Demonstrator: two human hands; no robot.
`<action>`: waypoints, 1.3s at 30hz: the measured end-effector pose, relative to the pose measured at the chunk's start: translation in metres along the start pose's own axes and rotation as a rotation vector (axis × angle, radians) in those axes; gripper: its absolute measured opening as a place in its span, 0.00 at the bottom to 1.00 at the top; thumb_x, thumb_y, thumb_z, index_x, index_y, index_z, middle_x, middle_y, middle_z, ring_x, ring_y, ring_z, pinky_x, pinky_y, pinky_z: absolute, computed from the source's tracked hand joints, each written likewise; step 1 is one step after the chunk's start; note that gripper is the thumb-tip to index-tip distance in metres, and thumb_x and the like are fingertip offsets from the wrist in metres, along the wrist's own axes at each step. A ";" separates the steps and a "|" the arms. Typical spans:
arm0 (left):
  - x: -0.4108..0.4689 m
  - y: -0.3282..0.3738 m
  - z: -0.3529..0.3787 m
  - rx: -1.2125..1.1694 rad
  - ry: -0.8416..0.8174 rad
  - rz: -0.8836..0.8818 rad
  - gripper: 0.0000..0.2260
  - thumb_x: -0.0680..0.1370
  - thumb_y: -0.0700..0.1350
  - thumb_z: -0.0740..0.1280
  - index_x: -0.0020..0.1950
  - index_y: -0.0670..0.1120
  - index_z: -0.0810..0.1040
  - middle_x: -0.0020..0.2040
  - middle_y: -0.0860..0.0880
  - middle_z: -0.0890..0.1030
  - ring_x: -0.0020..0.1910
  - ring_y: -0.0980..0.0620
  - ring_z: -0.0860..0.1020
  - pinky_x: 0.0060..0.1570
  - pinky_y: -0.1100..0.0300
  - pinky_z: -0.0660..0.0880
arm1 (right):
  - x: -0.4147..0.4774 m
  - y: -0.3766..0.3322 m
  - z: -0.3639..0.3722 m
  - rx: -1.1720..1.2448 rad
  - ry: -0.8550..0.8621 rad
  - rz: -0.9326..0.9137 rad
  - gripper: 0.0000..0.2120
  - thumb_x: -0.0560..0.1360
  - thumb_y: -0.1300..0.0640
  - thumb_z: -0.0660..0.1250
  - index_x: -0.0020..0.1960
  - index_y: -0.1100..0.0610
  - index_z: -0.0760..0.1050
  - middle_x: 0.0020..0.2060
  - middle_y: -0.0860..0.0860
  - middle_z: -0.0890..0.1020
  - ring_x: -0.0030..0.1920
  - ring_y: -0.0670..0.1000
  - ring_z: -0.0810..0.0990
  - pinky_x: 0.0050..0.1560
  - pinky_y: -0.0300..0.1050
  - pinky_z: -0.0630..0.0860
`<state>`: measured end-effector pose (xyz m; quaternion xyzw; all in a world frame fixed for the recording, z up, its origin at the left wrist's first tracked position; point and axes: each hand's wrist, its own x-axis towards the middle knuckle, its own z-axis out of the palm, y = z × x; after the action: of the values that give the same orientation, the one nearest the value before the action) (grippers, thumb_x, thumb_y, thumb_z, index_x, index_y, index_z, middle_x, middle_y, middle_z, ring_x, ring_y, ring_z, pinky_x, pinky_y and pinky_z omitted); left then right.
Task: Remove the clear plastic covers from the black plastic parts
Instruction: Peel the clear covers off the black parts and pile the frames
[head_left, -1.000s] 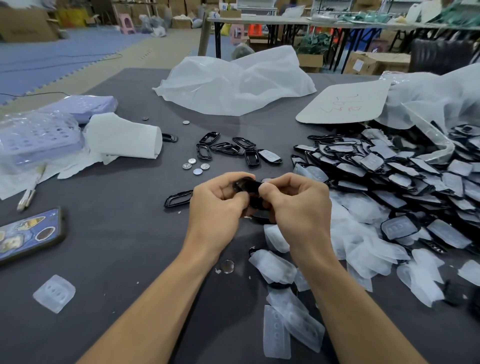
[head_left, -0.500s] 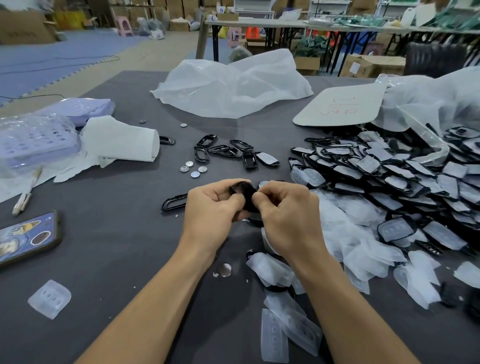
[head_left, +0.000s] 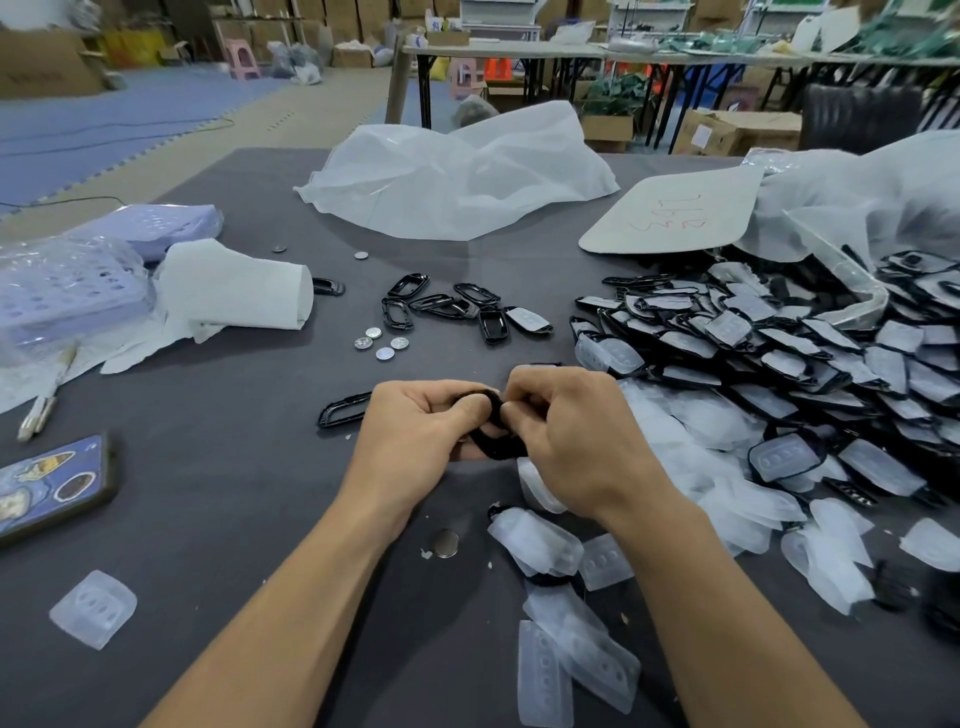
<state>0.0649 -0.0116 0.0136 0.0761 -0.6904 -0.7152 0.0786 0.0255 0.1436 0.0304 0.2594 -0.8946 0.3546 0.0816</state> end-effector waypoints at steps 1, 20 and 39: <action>0.000 0.000 0.001 -0.016 -0.009 -0.001 0.11 0.79 0.32 0.68 0.47 0.42 0.89 0.39 0.40 0.87 0.34 0.48 0.85 0.35 0.61 0.81 | 0.000 0.000 0.000 0.002 -0.003 0.003 0.07 0.77 0.59 0.70 0.40 0.57 0.77 0.34 0.50 0.80 0.38 0.53 0.76 0.41 0.49 0.72; 0.003 -0.004 0.004 0.084 0.041 -0.018 0.13 0.78 0.37 0.71 0.48 0.54 0.90 0.41 0.44 0.88 0.36 0.51 0.80 0.44 0.55 0.78 | -0.003 0.000 0.012 0.263 0.103 0.291 0.04 0.74 0.57 0.74 0.42 0.49 0.85 0.32 0.41 0.83 0.39 0.38 0.81 0.38 0.27 0.71; 0.004 0.009 -0.001 -0.279 0.139 -0.163 0.10 0.76 0.36 0.73 0.49 0.50 0.88 0.39 0.48 0.87 0.35 0.53 0.84 0.34 0.64 0.80 | -0.001 -0.007 0.022 0.883 0.186 0.373 0.09 0.70 0.64 0.77 0.46 0.52 0.85 0.34 0.56 0.86 0.32 0.58 0.82 0.40 0.56 0.85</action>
<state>0.0611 -0.0143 0.0223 0.1696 -0.5689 -0.8010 0.0776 0.0310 0.1246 0.0182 0.0718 -0.6790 0.7303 -0.0213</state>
